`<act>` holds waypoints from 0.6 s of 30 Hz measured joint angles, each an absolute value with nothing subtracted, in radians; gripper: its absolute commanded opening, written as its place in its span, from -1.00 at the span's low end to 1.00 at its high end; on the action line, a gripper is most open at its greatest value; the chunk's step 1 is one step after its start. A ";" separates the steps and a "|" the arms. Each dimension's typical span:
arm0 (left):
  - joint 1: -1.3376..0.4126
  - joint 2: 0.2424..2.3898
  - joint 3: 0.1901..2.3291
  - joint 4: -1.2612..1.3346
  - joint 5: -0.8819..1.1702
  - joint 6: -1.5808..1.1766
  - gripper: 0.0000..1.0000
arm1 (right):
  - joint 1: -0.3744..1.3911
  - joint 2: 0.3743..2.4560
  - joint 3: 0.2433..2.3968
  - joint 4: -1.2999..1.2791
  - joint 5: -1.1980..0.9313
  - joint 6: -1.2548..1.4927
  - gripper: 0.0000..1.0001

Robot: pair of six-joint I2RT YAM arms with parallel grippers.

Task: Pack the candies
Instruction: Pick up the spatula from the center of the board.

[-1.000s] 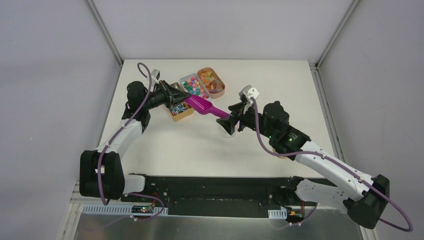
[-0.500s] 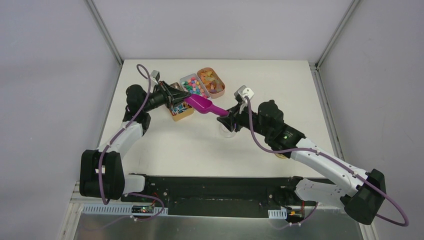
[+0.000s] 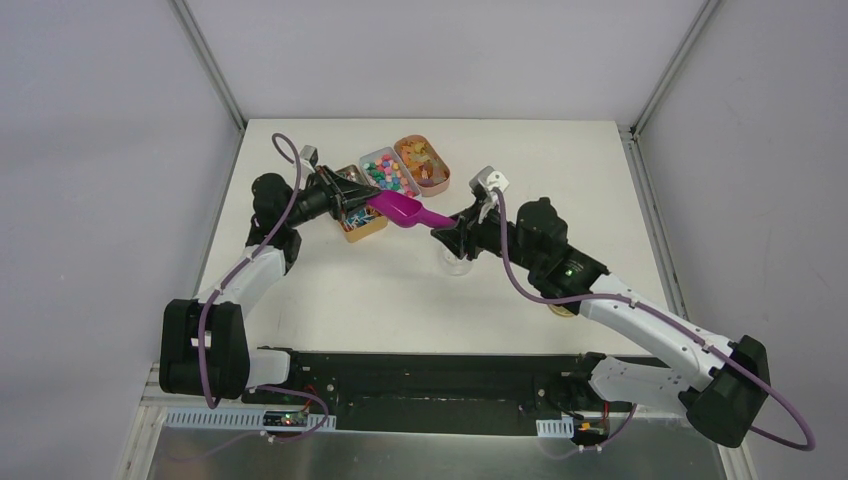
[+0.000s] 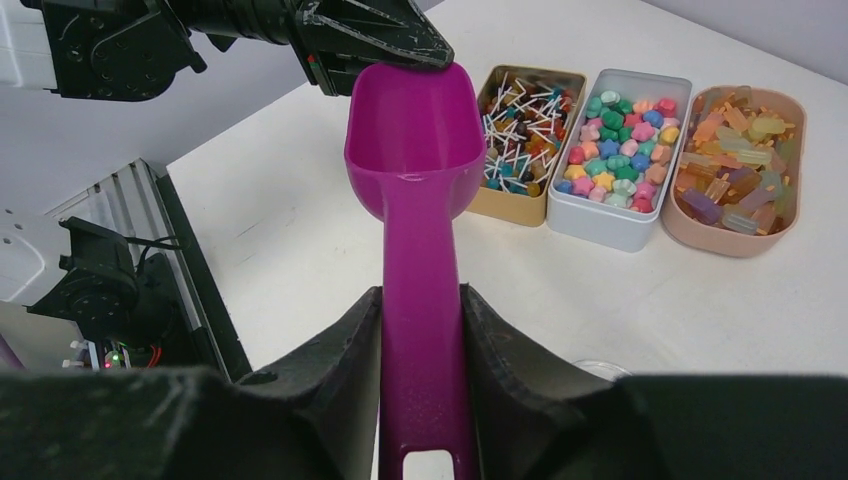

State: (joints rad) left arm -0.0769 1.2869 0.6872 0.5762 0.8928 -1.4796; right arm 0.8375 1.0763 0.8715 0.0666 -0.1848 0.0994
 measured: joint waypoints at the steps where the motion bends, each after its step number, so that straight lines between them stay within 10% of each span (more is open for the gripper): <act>1: -0.076 1.287 0.687 0.577 0.893 -1.480 -1.00 | 0.836 1.078 0.871 0.071 -0.186 0.103 -0.37; 4: -0.076 1.286 0.687 0.577 0.891 -1.480 -1.00 | 0.833 1.082 0.871 0.078 -0.191 0.112 -0.37; 9: -0.070 1.286 0.679 0.578 0.892 -1.481 -0.99 | 0.831 1.086 0.871 0.085 -0.204 0.125 -1.00; 14: -0.071 1.282 0.674 0.560 0.892 -1.456 -0.03 | 0.829 1.088 0.871 0.090 -0.217 0.126 -1.00; 18: -0.072 1.266 0.691 0.446 0.877 -1.367 0.34 | 0.830 1.088 0.871 0.102 -0.218 0.126 -1.00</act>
